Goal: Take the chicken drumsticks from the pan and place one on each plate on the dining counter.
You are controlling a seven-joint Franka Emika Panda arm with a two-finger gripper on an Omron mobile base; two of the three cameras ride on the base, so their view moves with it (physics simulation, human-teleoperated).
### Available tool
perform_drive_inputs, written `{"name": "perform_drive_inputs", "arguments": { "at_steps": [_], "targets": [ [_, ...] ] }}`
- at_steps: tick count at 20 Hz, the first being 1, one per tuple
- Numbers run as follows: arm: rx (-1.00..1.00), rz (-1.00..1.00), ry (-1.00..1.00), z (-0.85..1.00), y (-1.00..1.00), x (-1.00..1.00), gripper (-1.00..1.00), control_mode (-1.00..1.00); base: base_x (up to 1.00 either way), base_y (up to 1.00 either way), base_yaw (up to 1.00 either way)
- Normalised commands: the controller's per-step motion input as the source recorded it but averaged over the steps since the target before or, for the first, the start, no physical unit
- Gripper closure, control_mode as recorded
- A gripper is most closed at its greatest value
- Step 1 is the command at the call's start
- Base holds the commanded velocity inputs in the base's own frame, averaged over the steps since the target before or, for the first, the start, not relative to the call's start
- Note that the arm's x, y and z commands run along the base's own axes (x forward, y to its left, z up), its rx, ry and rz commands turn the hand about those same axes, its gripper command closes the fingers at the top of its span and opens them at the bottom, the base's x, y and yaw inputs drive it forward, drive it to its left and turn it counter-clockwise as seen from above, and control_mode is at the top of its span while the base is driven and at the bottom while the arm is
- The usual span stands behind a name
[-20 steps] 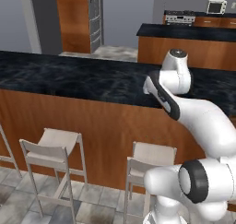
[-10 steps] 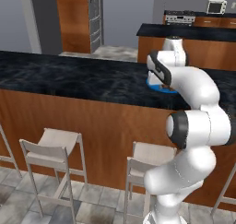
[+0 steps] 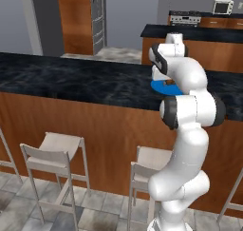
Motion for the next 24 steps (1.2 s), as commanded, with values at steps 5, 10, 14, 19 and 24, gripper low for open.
{"name": "perform_drive_inputs", "arguments": {
  "at_steps": [5,10,14,19,24],
  "targets": [
    [0.0,0.0,0.0,-0.27,-0.12,0.44,1.0,-1.0,0.0,0.0,0.0],
    [0.0,0.0,0.0,-0.29,-0.06,0.07,1.0,-1.0,0.0,0.0,0.0],
    [0.0,0.0,0.0,-0.23,0.0,0.01,1.0,-1.0,0.0,0.0,0.0],
    [0.0,0.0,0.0,-0.13,0.0,-0.02,-1.0,-1.0,0.0,0.0,0.0],
    [0.0,0.0,-0.01,-0.05,0.0,-0.13,-1.0,-1.0,0.0,0.0,0.0]
  ]
}}
